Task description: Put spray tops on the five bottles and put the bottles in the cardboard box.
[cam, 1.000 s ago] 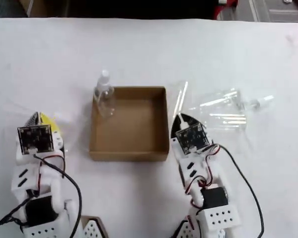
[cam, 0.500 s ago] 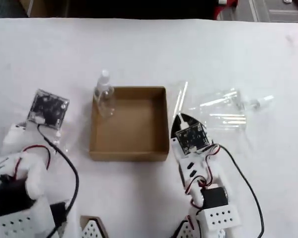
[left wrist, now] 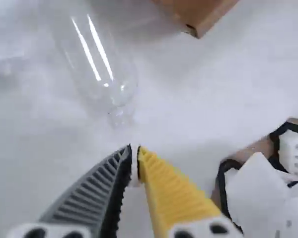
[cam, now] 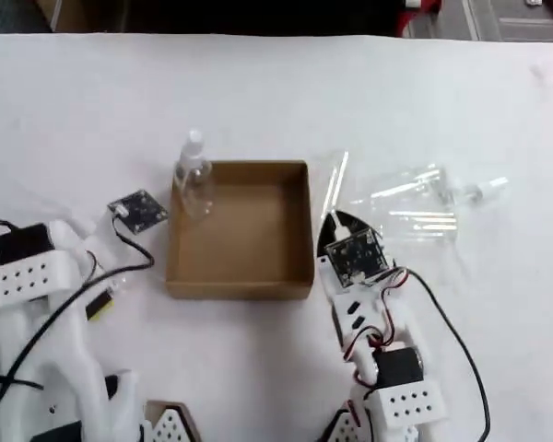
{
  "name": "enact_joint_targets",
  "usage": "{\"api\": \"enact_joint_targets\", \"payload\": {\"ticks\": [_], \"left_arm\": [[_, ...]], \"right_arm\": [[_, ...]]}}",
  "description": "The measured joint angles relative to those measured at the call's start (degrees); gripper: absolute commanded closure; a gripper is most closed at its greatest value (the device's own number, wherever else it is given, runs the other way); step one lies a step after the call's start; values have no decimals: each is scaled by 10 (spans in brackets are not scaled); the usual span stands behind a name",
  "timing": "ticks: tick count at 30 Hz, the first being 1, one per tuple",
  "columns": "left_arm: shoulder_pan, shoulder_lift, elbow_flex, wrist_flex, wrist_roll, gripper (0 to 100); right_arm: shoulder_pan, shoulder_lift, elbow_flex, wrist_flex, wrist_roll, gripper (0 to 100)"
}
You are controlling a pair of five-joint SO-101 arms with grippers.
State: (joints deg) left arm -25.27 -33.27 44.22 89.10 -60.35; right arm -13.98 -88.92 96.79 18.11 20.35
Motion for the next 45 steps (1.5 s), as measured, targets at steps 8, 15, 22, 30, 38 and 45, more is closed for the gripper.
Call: {"api": "enact_joint_targets", "payload": {"ticks": [8, 15, 22, 30, 38, 45], "left_arm": [[-69, -12, 66, -112, 17, 888], [-70, -97, 132, -135, 72, 854], [-70, -183, 140, -137, 190, 776], [-7, -164, 167, -140, 200, 771], [-1, -38, 171, -256, 217, 770], [17, 52, 171, -328, 217, 869]], "right_arm": [[0, 0, 0, 0, 13, 981], [0, 0, 0, 0, 47, 981], [0, 0, 0, 0, 47, 981], [0, 0, 0, 0, 47, 981], [0, 0, 0, 0, 47, 981], [0, 0, 0, 0, 50, 981]]}}
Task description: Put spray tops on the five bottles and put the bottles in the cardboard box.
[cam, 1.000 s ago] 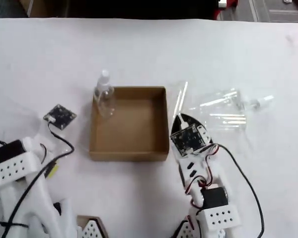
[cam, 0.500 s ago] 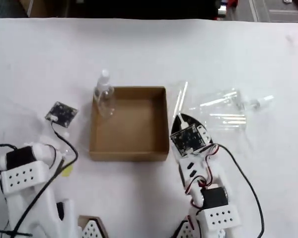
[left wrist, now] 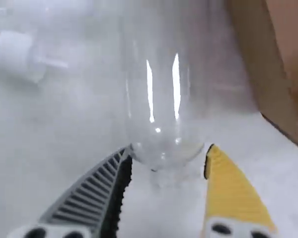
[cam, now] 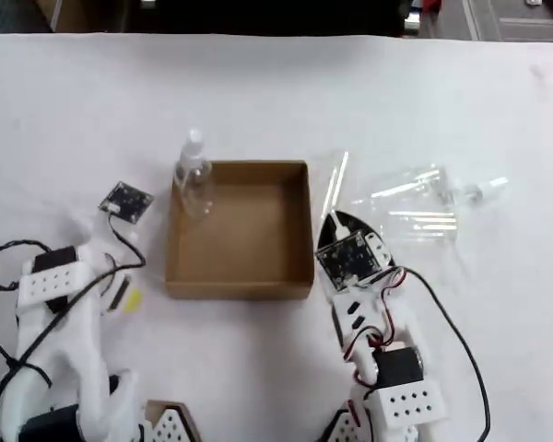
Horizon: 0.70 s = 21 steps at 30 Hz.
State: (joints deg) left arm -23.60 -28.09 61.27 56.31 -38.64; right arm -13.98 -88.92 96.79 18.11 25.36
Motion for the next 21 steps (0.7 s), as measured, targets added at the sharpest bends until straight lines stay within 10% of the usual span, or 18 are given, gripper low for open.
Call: {"api": "enact_joint_targets", "payload": {"ticks": [10, 21], "left_arm": [[15, 6, -6, -1, -4, 981], [3, 6, -236, 261, -6, 977]], "right_arm": [[0, 0, 0, 0, 2, 981], [0, 0, 0, 0, 3, 981]]}}
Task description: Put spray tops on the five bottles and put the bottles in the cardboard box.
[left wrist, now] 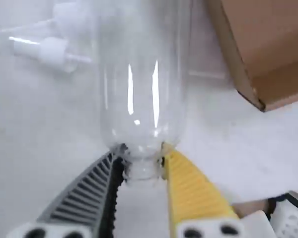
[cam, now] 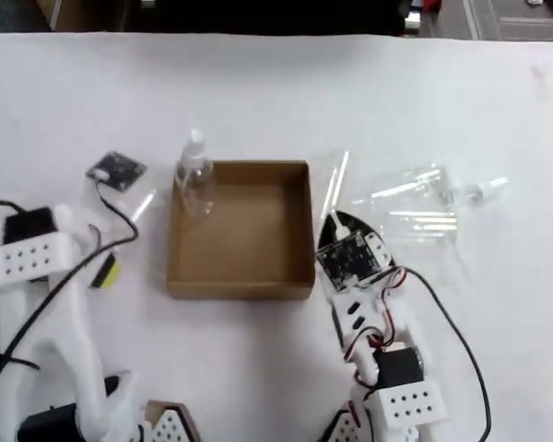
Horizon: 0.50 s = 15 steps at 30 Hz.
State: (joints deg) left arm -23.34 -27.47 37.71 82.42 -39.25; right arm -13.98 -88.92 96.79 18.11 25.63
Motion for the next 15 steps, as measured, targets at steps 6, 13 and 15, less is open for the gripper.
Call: {"api": "enact_joint_targets", "payload": {"ticks": [6, 13, 15], "left_arm": [[-45, 0, -171, 162, -7, 977], [-108, -24, -260, 192, -74, 977], [-117, -54, -259, 193, -105, 977]], "right_arm": [[0, 0, 0, 0, 0, 981], [0, 0, 0, 0, 0, 981], [0, 0, 0, 0, 0, 981]]}}
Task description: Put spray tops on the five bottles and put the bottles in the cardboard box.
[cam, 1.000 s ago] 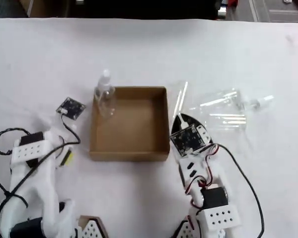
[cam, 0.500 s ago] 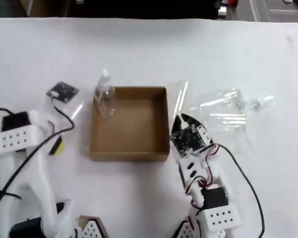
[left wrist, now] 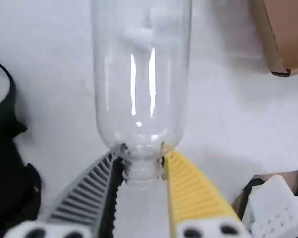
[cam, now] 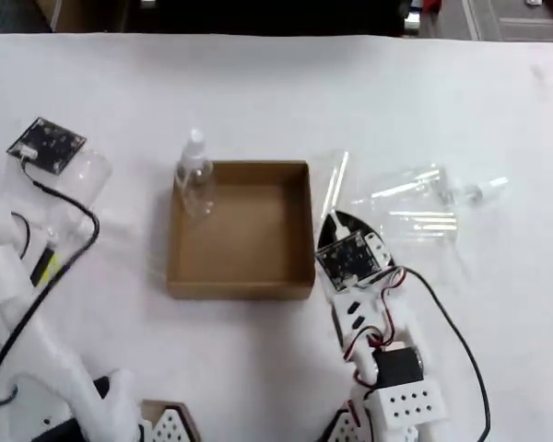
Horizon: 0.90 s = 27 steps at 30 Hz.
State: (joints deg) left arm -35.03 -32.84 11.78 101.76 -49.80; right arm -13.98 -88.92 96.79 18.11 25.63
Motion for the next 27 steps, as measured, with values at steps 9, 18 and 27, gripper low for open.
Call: {"api": "enact_joint_targets", "payload": {"ticks": [9, 18, 27], "left_arm": [[65, -235, 75, 2, -136, 977], [233, -400, 103, 2, -127, 976], [321, -506, 212, -95, -16, 973]], "right_arm": [[-11, -11, 0, 0, 0, 981], [-1, -132, -27, 94, 1, 981], [14, -141, -103, 236, 1, 981]]}}
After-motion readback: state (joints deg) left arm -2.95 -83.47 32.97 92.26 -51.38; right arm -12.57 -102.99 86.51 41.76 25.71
